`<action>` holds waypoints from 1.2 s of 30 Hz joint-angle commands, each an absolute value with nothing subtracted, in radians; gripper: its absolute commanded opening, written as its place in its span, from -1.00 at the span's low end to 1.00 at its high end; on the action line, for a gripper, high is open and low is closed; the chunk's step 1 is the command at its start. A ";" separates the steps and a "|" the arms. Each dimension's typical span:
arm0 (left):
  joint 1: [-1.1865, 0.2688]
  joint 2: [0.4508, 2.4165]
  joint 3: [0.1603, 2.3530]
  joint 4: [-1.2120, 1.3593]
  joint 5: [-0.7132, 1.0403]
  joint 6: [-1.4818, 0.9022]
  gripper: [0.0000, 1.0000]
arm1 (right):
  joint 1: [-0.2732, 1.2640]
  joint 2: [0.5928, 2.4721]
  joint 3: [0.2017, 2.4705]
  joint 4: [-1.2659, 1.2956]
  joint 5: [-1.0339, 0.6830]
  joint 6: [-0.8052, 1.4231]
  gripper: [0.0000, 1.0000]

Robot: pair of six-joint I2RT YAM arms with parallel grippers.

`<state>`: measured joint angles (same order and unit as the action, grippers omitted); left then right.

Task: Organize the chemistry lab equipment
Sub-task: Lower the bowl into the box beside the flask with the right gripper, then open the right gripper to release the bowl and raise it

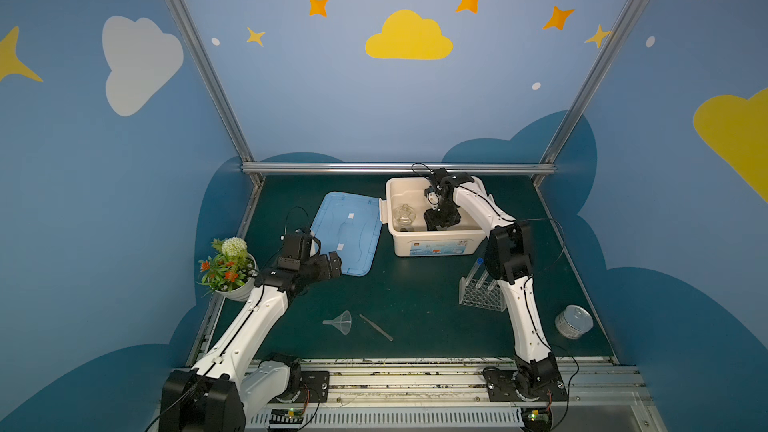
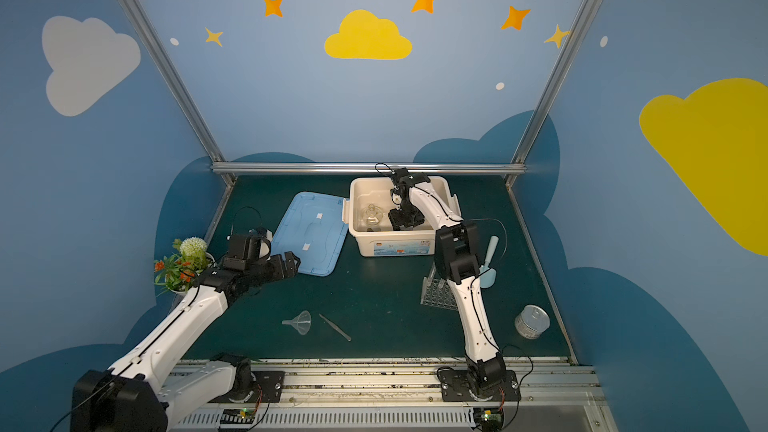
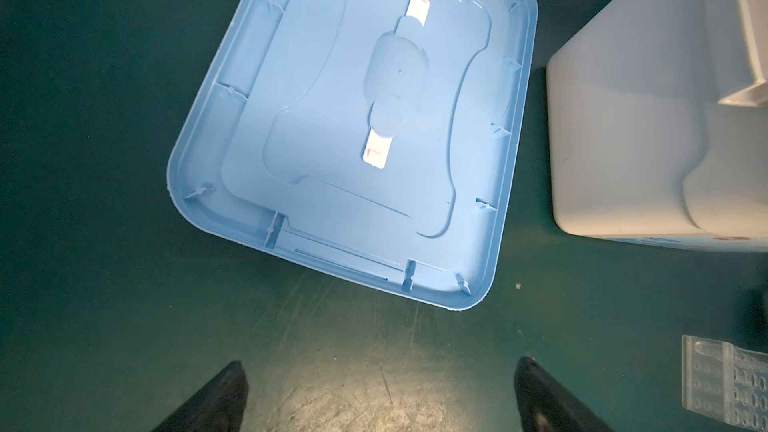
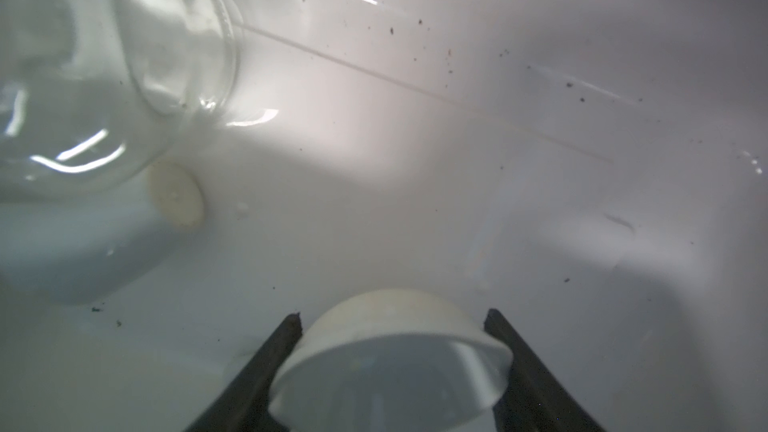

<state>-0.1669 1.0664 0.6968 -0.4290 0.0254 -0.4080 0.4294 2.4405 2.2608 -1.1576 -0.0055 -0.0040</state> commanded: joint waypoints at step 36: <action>-0.182 1.016 0.648 -0.441 -0.031 -0.453 0.99 | 0.422 2.157 2.222 -1.150 -0.033 0.063 0.68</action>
<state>-0.1799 1.0340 0.6624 -0.4324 -0.0113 -0.4347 0.4156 2.2204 2.2467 -1.1496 -0.0452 0.0498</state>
